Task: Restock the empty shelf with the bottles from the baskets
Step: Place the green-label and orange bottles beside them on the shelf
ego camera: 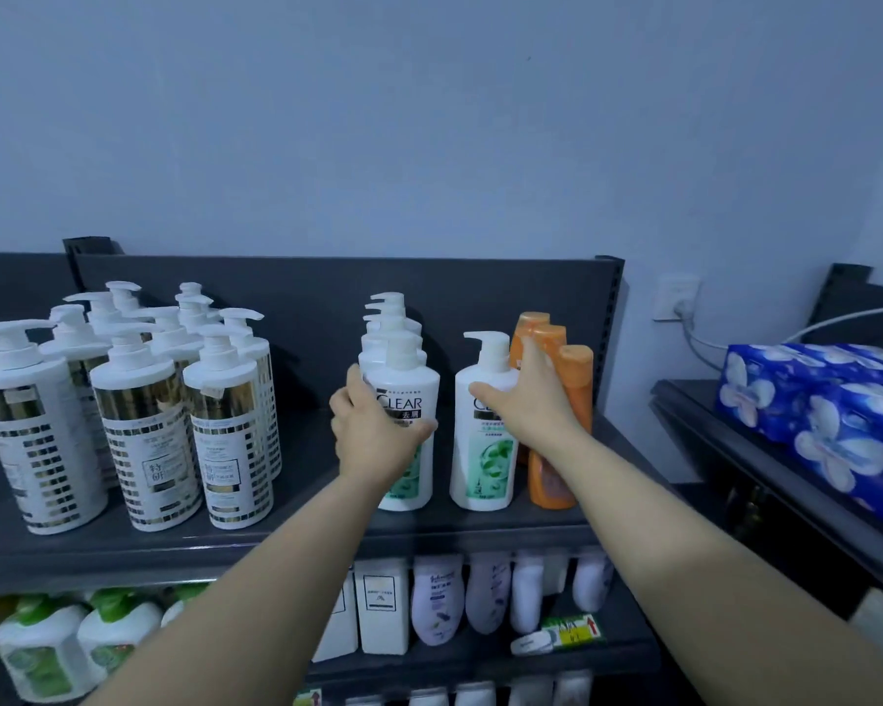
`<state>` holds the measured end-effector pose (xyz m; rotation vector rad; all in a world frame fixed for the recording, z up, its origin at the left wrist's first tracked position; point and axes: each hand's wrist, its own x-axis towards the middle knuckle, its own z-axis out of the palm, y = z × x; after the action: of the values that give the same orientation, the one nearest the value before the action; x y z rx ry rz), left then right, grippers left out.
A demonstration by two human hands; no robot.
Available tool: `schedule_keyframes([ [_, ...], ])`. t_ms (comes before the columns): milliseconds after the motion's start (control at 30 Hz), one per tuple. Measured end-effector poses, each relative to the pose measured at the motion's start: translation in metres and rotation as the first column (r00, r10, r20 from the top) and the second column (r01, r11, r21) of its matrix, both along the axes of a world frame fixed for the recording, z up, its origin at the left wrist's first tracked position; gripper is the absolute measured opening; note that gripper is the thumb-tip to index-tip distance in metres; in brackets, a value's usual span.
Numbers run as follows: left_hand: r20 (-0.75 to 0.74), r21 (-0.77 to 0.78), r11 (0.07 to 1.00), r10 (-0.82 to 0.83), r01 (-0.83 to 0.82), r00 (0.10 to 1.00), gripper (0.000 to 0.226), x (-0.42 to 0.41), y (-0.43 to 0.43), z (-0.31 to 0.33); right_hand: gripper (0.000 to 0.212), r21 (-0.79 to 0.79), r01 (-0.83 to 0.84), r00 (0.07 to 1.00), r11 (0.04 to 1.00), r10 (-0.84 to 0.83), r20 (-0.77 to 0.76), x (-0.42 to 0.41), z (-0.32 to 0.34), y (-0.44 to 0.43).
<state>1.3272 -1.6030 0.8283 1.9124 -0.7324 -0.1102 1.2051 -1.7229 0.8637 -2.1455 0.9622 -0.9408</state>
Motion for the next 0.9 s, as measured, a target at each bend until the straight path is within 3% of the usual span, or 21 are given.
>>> schedule_keyframes([
  [200,-0.027,-0.018,1.000,-0.012,0.012,1.000,0.117,0.005,-0.017,-0.005,0.093,0.040,0.090,0.994,0.995,-0.092,0.058,0.011,-0.020,0.006],
  [433,0.023,-0.038,0.999,-0.003,0.003,1.000,0.102,0.009,-0.022,-0.015,0.105,0.062,0.107,0.994,0.992,-0.108,0.016,0.020,-0.038,0.000],
  [900,0.071,-0.006,0.999,0.049,-0.048,0.996,0.099,0.011,-0.017,-0.016,0.088,0.044,0.034,0.999,0.998,-0.034,-0.008,0.015,-0.036,-0.005],
])
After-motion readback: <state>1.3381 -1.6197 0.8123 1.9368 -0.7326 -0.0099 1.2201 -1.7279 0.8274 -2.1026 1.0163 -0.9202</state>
